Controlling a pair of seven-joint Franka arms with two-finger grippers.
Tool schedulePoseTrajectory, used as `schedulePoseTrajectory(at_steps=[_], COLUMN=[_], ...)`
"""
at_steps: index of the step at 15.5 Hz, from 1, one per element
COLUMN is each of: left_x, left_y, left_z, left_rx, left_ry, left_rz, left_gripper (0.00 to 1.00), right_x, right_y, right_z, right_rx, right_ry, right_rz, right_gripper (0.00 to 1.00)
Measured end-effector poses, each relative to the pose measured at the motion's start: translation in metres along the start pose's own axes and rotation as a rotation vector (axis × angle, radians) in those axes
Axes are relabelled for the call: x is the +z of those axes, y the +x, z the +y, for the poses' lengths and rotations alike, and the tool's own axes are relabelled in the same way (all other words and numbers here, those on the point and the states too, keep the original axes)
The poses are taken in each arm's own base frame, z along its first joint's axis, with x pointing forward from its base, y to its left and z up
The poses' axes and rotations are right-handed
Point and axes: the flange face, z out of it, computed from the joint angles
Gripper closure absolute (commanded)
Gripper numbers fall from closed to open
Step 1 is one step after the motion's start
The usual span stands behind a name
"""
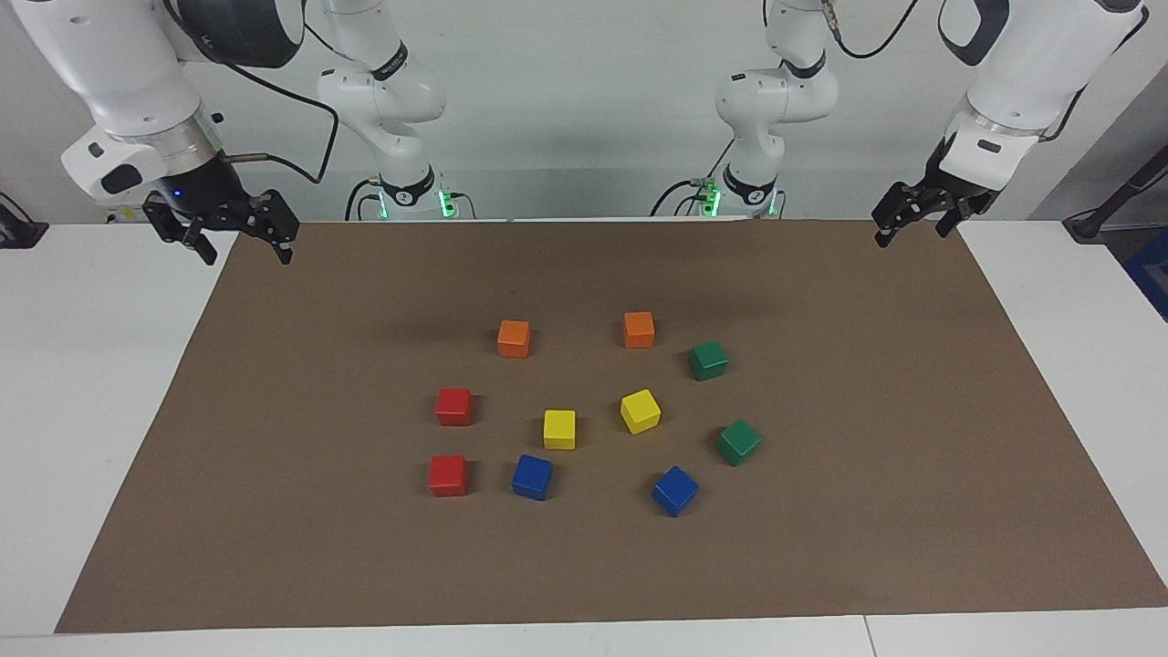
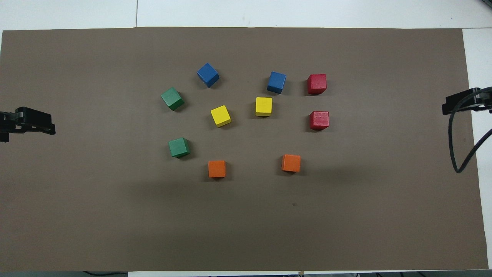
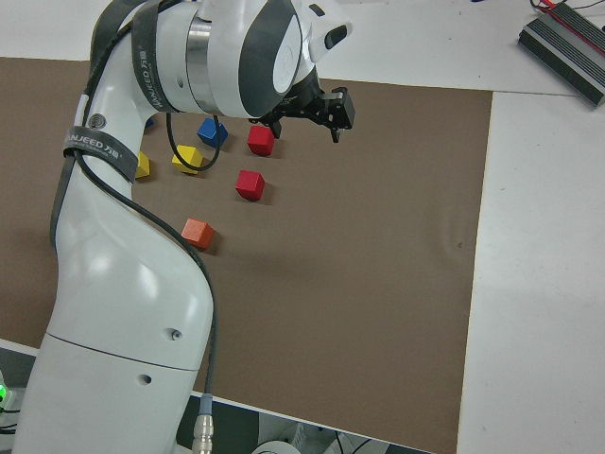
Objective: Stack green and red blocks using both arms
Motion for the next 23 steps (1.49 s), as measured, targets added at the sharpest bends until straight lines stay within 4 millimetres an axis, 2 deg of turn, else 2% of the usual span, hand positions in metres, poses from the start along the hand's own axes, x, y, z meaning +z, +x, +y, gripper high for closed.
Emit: schedulePoseTrajectory(at_steps=[19, 21, 23], left_x=[0.000, 0.000, 0.000], left_y=[0.000, 0.000, 0.000], left_z=[0.000, 0.000, 0.000], left_rx=[0.000, 0.000, 0.000], left_ry=[0.000, 0.000, 0.000], left_rz=[0.000, 0.000, 0.000], left_gripper=[0.00, 0.00, 0.00], right_x=[0.003, 0.012, 0.027], right_y=[0.000, 0.003, 0.008], right_z=[0.000, -0.006, -0.029], right_rx=[0.000, -0.002, 0.026], right_ry=[0.001, 0.005, 0.009], right_rz=[-0.002, 0.002, 0.019], right_gripper=[0.00, 0.00, 0.00])
